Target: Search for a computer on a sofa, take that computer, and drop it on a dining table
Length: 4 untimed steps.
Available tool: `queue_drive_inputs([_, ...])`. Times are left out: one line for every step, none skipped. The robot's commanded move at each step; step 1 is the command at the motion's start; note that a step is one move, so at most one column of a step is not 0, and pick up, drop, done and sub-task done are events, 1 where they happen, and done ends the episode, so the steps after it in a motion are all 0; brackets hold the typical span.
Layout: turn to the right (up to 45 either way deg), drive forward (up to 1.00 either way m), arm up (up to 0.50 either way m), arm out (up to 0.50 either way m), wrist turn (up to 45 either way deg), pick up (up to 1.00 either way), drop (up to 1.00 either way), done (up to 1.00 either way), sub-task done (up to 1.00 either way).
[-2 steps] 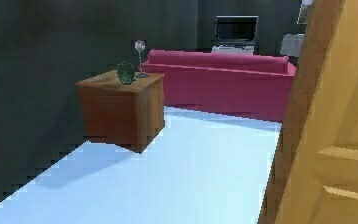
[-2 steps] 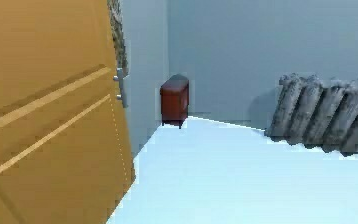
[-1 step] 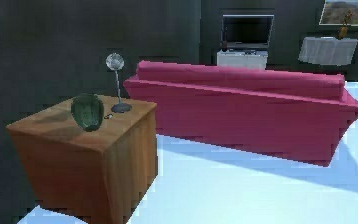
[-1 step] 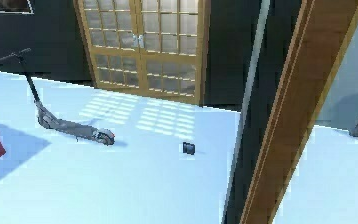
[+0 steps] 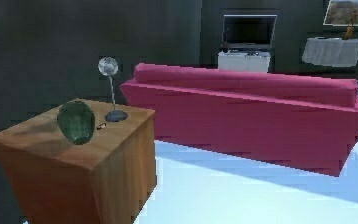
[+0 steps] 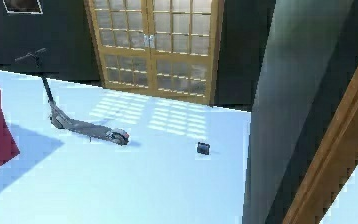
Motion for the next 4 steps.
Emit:
queue_drive_inputs([24.0, 0.00, 0.00, 0.00, 0.0, 0.00, 0.00, 0.00, 0.00])
queue_drive_inputs([3.0, 0.00, 0.00, 0.00, 0.0, 0.00, 0.00, 0.00, 0.00])
queue_drive_inputs([0.0, 1.00, 0.00, 0.00, 0.0, 0.00, 0.00, 0.00, 0.00])
queue_drive_inputs([-3.0, 0.00, 0.00, 0.00, 0.0, 0.00, 0.00, 0.00, 0.00])
